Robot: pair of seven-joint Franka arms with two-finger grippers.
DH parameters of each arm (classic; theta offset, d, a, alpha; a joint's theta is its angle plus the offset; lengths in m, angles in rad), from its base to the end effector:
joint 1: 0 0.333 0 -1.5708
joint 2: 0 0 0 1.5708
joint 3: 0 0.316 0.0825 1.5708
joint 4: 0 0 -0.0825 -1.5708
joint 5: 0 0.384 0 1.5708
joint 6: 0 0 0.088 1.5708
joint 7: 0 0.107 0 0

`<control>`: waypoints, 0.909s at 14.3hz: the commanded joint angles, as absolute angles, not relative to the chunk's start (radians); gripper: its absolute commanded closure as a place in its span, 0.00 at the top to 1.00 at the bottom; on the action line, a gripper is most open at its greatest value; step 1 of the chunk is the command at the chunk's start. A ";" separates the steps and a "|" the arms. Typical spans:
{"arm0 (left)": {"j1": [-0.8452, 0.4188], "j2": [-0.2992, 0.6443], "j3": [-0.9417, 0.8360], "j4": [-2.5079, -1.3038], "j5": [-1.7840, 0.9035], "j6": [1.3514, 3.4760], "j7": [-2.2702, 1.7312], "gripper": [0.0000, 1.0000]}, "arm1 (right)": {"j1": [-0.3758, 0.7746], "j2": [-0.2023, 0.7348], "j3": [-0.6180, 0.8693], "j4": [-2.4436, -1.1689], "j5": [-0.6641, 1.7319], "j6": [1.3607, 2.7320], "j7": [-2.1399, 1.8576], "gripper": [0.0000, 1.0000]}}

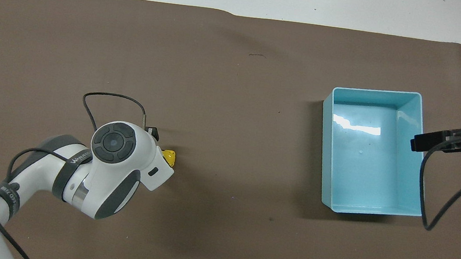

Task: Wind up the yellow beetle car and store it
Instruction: 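Press the left gripper on the car and drag it back toward the robot, then release the car and raise the left gripper while the right gripper moves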

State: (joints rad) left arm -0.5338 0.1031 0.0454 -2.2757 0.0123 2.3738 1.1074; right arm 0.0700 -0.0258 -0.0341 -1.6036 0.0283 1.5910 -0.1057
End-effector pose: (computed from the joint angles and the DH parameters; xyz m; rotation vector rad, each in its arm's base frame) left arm 0.4655 -0.2472 0.3109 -2.1755 2.2510 0.0136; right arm 0.5478 0.0224 0.6250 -3.1051 -0.2196 -0.0221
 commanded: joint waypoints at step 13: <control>-0.423 0.088 0.049 -2.223 0.071 2.251 1.213 1.00 | 0.066 -0.041 -0.026 -1.621 0.044 1.606 -0.100 1.00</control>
